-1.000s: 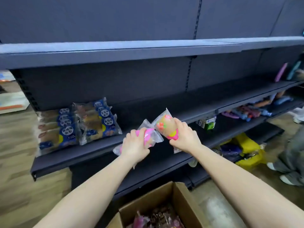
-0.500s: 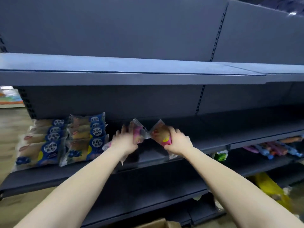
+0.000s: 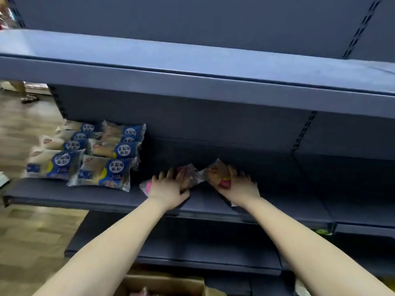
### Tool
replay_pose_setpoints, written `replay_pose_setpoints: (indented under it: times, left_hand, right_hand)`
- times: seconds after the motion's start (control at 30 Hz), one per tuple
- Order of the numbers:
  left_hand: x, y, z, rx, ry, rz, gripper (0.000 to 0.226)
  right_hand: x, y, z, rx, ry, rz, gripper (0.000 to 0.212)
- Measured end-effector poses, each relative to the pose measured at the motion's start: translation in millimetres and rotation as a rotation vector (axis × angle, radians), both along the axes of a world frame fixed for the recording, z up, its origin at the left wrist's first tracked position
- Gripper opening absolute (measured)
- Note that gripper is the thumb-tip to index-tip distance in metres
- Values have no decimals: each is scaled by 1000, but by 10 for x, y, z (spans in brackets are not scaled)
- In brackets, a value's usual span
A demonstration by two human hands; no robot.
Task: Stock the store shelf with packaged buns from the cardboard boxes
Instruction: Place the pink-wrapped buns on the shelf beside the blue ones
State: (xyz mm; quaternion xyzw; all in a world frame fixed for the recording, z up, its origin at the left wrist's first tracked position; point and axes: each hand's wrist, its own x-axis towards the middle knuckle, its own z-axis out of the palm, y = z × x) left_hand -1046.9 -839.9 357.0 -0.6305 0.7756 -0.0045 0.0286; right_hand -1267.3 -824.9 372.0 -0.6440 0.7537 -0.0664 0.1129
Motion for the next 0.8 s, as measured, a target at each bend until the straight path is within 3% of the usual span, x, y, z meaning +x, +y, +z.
replay_pose_setpoints:
  times: [0.23,0.33,0.43,0.53,0.67,0.8]
  left_hand:
    - [76,-10,33,6,24,-62,76]
    - [304,-11,134,-78,25,-220,85]
    - [654,-75,148,-240,101,-334,68]
    - [1082,-114,93,-308,147,-271,56]
    - [1573,-115,15,-398,167,-206,59]
    - [1839,-225,-38,-419,172,-102,64]
  right_hand:
    - [25,-39,65,-72,119,6,81]
    - [64,-89,229,-133,131,-152,73]
    - [210,-192,357,-222,72,-235,71]
    - [482,-324,418,-301,113,-81,77]
    - [948,-496,394,-367,198,135,78]
    - [1360,-814,335,-358,219,209,75]
